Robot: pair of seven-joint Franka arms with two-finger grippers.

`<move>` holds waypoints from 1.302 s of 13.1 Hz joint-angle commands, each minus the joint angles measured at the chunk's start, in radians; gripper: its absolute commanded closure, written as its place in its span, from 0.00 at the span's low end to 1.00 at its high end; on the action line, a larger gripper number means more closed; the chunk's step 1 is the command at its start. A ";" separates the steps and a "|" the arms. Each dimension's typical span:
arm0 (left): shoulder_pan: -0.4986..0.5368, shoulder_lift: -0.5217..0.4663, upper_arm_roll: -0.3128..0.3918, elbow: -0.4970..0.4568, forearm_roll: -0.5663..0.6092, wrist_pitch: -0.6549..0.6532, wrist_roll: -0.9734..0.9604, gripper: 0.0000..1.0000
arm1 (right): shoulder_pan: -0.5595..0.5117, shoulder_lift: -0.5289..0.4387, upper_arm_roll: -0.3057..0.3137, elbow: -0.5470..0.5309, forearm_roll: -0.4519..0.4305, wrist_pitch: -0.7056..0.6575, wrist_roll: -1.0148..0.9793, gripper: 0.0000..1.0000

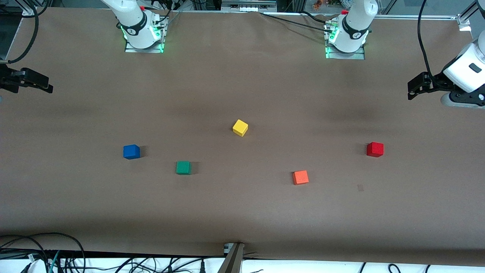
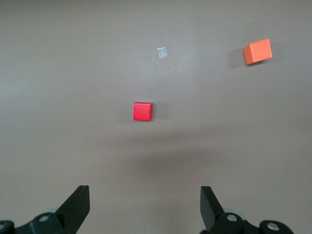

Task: Pass red block to right arm, stack on blue
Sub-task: 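Move the left gripper down over the red cube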

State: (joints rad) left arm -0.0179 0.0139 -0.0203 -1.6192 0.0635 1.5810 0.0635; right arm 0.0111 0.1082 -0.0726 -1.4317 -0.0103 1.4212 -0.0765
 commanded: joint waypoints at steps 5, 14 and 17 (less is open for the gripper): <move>-0.005 0.101 -0.004 0.012 -0.007 -0.065 0.004 0.00 | -0.013 0.008 0.004 0.023 0.009 -0.008 -0.017 0.00; 0.003 0.230 -0.006 -0.166 0.041 0.239 0.027 0.00 | -0.013 0.008 0.004 0.023 0.009 -0.008 -0.017 0.00; 0.009 0.230 -0.006 -0.354 0.067 0.493 0.076 0.00 | -0.013 0.008 0.004 0.023 0.009 -0.008 -0.017 0.00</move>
State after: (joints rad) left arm -0.0169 0.2745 -0.0251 -1.8451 0.1029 1.9388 0.0817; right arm 0.0105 0.1100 -0.0729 -1.4283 -0.0103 1.4212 -0.0767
